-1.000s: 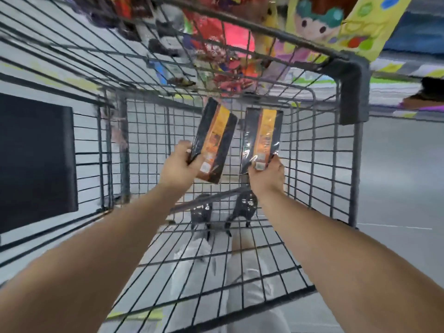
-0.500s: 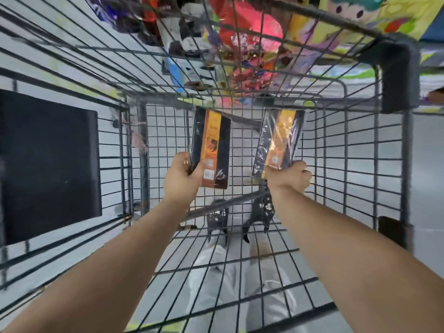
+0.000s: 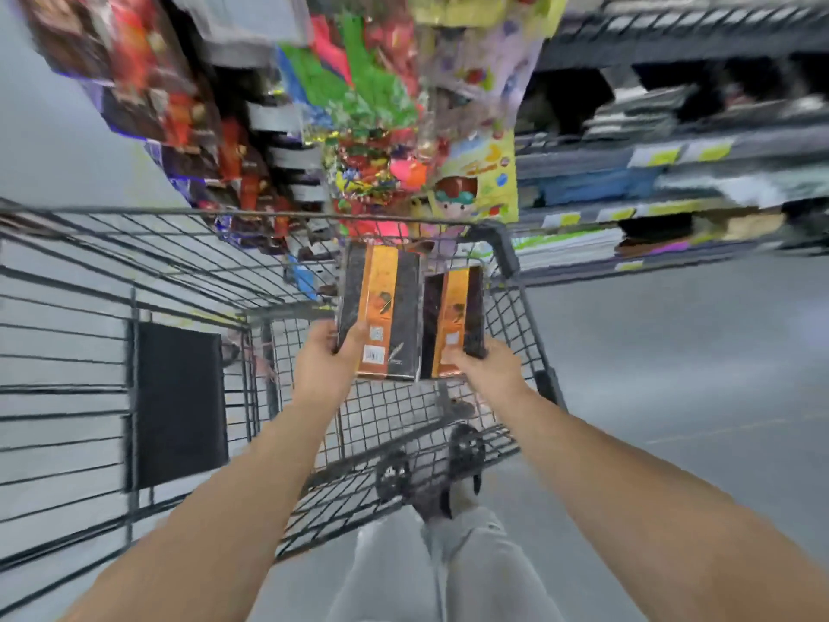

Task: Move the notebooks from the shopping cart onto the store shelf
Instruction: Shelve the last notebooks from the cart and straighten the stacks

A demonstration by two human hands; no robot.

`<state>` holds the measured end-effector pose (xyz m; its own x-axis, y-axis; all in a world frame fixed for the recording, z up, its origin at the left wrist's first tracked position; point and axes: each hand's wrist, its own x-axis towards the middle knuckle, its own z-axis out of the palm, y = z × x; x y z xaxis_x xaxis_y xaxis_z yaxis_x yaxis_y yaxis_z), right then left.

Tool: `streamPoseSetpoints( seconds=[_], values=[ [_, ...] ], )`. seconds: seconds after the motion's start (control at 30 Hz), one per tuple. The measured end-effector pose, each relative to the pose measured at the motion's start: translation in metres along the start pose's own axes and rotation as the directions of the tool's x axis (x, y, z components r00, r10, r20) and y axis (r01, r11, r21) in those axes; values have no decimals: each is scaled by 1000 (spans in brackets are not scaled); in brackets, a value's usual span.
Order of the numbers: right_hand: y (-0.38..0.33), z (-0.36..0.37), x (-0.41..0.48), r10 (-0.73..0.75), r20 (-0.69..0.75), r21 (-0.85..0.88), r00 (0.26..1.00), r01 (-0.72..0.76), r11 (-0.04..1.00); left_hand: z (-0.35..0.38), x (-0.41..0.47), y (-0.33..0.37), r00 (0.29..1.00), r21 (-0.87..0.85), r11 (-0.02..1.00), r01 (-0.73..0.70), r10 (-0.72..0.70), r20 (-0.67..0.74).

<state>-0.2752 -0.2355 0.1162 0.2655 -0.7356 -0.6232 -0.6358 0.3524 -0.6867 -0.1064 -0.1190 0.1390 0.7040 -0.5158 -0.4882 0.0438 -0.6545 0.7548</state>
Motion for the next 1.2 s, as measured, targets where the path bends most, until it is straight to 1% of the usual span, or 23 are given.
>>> streamPoseSetpoints(
  seconds=[0.1,0.2,0.27,0.33,0.5,0.6,0.67,0.73,0.83,0.93,1.03,1.13,1.2],
  values=[
    [-13,-35,-24,-66,-65,68,996,71,995,2,-17,39,995,-41,994,-99,100,20],
    [-21,-75,-44,-131,-154,117,979,150,982,14,-26,77,979,-27,978,-205,205,13],
    [-19,-103,-52,-139,-229,164,964,179,970,28,-35,104,961,-29,961,-277,277,7],
    [-14,-131,-56,-142,-268,202,953,200,959,46,-42,128,952,4,952,-305,305,26],
    [11,-218,-54,-135,-401,257,906,253,933,116,-67,174,907,-31,914,-405,405,114],
    [31,-277,-56,-121,-468,280,875,277,919,177,-83,193,886,-5,895,-446,442,141],
    [44,-315,-61,-118,-490,302,864,295,907,217,-97,204,892,-21,906,-423,420,167],
    [59,-353,-62,-110,-498,335,860,307,891,259,-108,210,904,-16,918,-397,394,164],
    [82,-403,-61,-73,-516,367,854,297,881,307,-121,216,921,-23,939,-343,341,188],
    [102,-443,-53,-27,-523,397,852,272,876,341,-129,223,936,-2,955,-298,293,195],
    [115,-474,-35,18,-492,412,871,215,886,367,-130,232,946,2,965,-263,257,197],
    [119,-497,-8,53,-474,427,879,176,887,389,-122,245,953,28,972,-231,221,207],
    [116,-513,12,59,-457,426,887,160,891,407,-111,254,948,19,972,-234,224,224]
  ],
)
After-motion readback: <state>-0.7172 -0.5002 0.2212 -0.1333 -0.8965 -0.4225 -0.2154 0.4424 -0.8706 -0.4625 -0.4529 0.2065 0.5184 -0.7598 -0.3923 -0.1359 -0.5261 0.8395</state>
